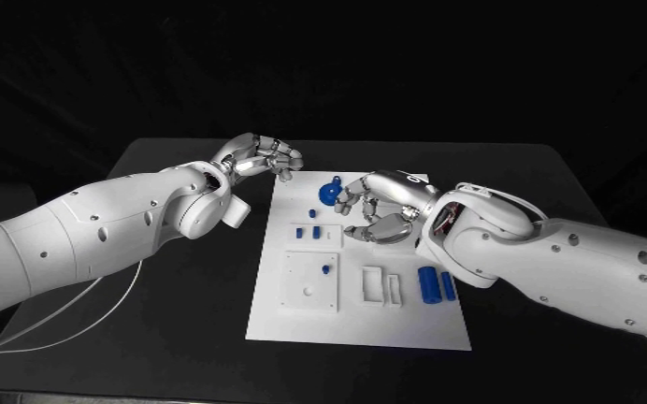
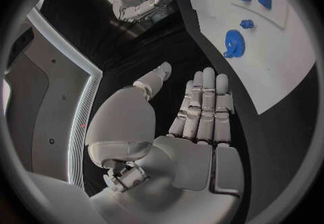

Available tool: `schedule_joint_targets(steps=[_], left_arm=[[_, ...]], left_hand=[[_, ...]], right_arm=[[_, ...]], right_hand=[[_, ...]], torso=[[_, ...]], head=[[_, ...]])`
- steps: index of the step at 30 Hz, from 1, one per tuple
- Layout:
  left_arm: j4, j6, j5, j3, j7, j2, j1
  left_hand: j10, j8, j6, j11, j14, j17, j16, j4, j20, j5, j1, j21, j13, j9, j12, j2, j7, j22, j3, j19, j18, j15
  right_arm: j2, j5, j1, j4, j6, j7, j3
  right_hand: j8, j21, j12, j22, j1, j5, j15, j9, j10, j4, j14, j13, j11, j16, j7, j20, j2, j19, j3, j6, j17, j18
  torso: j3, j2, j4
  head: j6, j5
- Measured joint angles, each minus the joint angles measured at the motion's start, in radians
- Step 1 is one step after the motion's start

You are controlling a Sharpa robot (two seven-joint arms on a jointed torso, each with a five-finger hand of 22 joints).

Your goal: Assemble the parts on the task board

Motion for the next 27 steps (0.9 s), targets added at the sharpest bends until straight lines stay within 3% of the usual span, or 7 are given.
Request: schedule_joint_targets(steps=[3, 6, 12, 16, 18, 22, 27], left_arm=[[-0.002, 0.000, 0.000, 0.000, 0.000, 0.001, 0.000], [-0.002, 0.000, 0.000, 0.000, 0.000, 0.001, 0.000], [0.006, 0.000, 0.000, 0.000, -0.001, 0.001, 0.000], [0.006, 0.000, 0.000, 0.000, -0.001, 0.001, 0.000], [0.005, 0.000, 0.000, 0.000, -0.001, 0.001, 0.000], [0.005, 0.000, 0.000, 0.000, -0.001, 0.001, 0.000], [0.005, 0.000, 0.000, 0.000, -0.001, -0.002, 0.000]], left_hand=[[0.000, 0.000, 0.000, 0.000, 0.000, 0.000, 0.000, 0.000, 0.000, 0.000, 0.000, 0.000, 0.000, -0.001, 0.000, 0.000, 0.000, 0.000, 0.000, 0.000, 0.000, 0.000], [0.000, 0.000, 0.000, 0.000, 0.000, 0.001, 0.000, 0.000, 0.000, 0.000, 0.000, 0.000, 0.000, -0.001, 0.000, 0.000, 0.000, 0.000, 0.000, 0.000, 0.002, 0.000], [0.000, 0.000, 0.000, 0.000, 0.000, 0.001, 0.000, 0.000, 0.000, 0.000, 0.000, 0.000, 0.001, -0.001, 0.000, 0.000, 0.000, 0.000, 0.000, 0.000, 0.010, 0.000], [0.000, 0.000, 0.000, 0.000, 0.000, 0.001, 0.000, 0.000, 0.000, 0.000, 0.000, 0.000, 0.001, -0.001, 0.000, 0.000, 0.000, 0.001, 0.000, 0.000, 0.010, 0.000], [0.000, 0.000, 0.000, 0.000, 0.000, 0.001, 0.000, 0.000, 0.000, 0.000, 0.000, 0.000, 0.001, -0.001, 0.000, 0.000, 0.000, 0.001, 0.000, 0.000, 0.010, 0.000], [0.000, 0.000, 0.000, 0.000, 0.000, 0.002, 0.000, 0.000, 0.000, 0.000, 0.000, 0.000, 0.001, -0.001, 0.000, 0.000, 0.000, 0.001, 0.000, 0.000, 0.010, 0.000], [0.000, 0.000, 0.000, 0.000, 0.000, 0.002, 0.000, 0.000, 0.000, 0.000, 0.000, 0.000, 0.001, -0.002, 0.000, 0.000, 0.000, 0.001, 0.000, 0.000, 0.010, 0.000]], right_arm=[[-0.009, 0.016, 0.009, -0.018, 0.035, -0.002, 0.016], [-0.012, 0.008, 0.024, -0.067, 0.080, -0.013, 0.021], [-0.024, -0.041, 0.026, -0.108, 0.127, -0.036, 0.019], [-0.024, -0.080, 0.026, -0.118, 0.164, -0.054, 0.019], [-0.025, -0.093, 0.027, -0.121, 0.186, -0.063, 0.015], [-0.026, -0.110, 0.027, -0.130, 0.221, -0.076, 0.002], [-0.025, -0.120, 0.025, -0.135, 0.254, -0.087, -0.008]], right_hand=[[0.006, 0.000, 0.036, 0.000, 0.000, 0.000, -0.014, 0.001, 0.031, -0.009, -0.003, 0.015, -0.015, 0.000, -0.005, 0.000, 0.004, 0.000, -0.009, 0.006, -0.005, 0.000], [0.001, -0.010, 0.043, 0.000, -0.015, -0.039, -0.020, -0.002, 0.032, -0.008, -0.011, 0.021, -0.017, -0.006, 0.003, 0.007, 0.019, -0.015, -0.027, -0.004, -0.016, 0.000], [0.000, -0.016, 0.039, 0.000, -0.015, -0.051, -0.014, -0.005, -0.005, -0.005, -0.021, 0.013, -0.006, -0.012, 0.007, 0.012, 0.019, -0.025, -0.030, -0.008, -0.028, 0.000], [0.000, -0.016, 0.015, 0.000, -0.021, -0.077, 0.000, -0.009, -0.042, 0.009, -0.023, -0.009, 0.006, -0.012, 0.009, 0.011, -0.002, -0.026, -0.030, -0.014, -0.035, 0.000], [-0.012, -0.023, -0.001, 0.000, -0.032, -0.120, 0.011, -0.015, -0.067, 0.022, -0.034, -0.022, 0.017, -0.012, 0.010, 0.020, -0.017, -0.035, -0.036, -0.033, -0.037, 0.000], [-0.012, -0.027, -0.011, 0.000, -0.040, -0.173, 0.020, -0.021, -0.077, 0.037, -0.044, -0.042, 0.028, -0.012, 0.011, 0.022, -0.026, -0.043, -0.050, -0.037, -0.038, -0.001], [-0.017, -0.031, -0.012, 0.000, -0.049, -0.158, 0.028, -0.027, -0.081, 0.043, -0.051, -0.058, 0.031, -0.007, 0.021, 0.026, -0.034, -0.055, -0.079, -0.047, -0.038, 0.000]], torso=[[0.0000, 0.000, 0.0000], [-0.0003, 0.000, 0.0001], [-0.0005, 0.000, 0.0010], [-0.0006, 0.001, 0.0006], [-0.0006, 0.001, 0.0007], [-0.0010, 0.001, 0.0012], [-0.0007, 0.002, 0.0019]], head=[[0.002, -0.002], [0.004, -0.003], [0.008, -0.006], [0.008, -0.005], [0.008, -0.005], [0.008, -0.007], [0.005, -0.007]])
